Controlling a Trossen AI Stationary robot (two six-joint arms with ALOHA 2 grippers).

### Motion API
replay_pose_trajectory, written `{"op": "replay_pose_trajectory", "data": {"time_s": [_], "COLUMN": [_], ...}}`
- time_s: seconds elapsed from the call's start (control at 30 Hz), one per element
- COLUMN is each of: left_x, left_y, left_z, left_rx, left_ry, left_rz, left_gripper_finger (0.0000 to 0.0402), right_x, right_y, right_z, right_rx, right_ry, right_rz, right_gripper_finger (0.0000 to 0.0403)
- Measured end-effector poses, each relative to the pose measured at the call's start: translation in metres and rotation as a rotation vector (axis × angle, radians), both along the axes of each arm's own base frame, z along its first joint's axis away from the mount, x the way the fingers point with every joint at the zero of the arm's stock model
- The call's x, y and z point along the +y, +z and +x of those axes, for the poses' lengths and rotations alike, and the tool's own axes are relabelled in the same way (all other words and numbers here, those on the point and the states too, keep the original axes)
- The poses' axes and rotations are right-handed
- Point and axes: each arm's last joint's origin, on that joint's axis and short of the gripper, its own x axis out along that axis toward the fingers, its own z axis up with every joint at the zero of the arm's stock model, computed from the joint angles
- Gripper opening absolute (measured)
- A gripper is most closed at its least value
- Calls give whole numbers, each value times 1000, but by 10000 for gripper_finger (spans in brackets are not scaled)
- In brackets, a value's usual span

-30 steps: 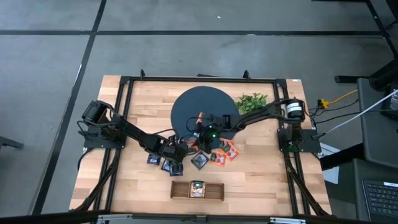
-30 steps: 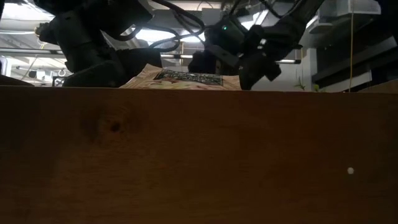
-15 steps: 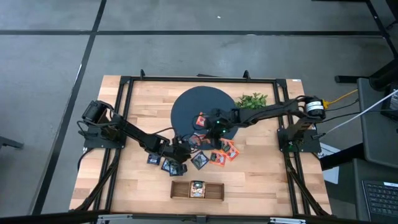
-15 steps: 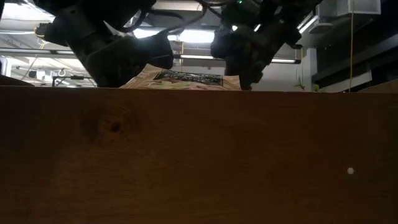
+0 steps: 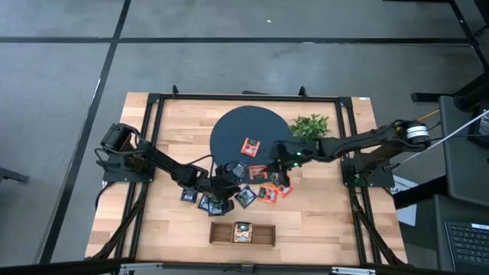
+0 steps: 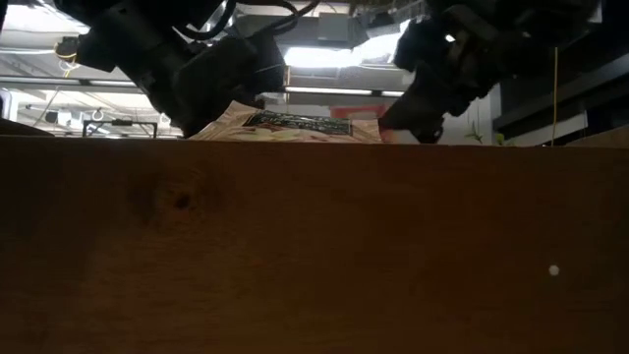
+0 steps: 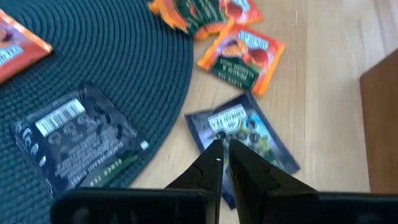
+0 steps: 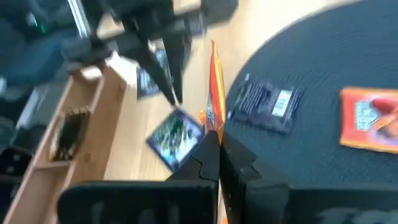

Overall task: Pick & Place Tea
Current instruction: Put the orange tea bag into the right section of the wooden organizer

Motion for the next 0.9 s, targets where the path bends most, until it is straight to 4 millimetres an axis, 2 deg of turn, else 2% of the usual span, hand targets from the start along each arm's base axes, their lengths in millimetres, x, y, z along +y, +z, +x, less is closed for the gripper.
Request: {"op": "replay_pose_trajectory", "data": {"time_s": [0.17, 0.43, 0.7, 0.9], "left_x": [5, 21, 40, 51], "left_y": [5, 18, 29, 42], "left_z": [5, 18, 27, 33], "left_rx": [-60, -228, -337, -471], "left_ry": [24, 85, 117, 121], "left_rz": [-14, -35, -11, 28], "left_gripper_finger": [22, 20, 17, 17], "right_x": [3, 3, 1, -1], "right_y": [-4, 2, 2, -3], "right_z": [-23, -46, -77, -98], "right_rx": [-80, -193, -268, -440], "right_ry": [-122, -292, -322, -404], "right_rz": [-24, -92, -106, -71], "right_gripper_finger": [3, 4, 3, 5]}}
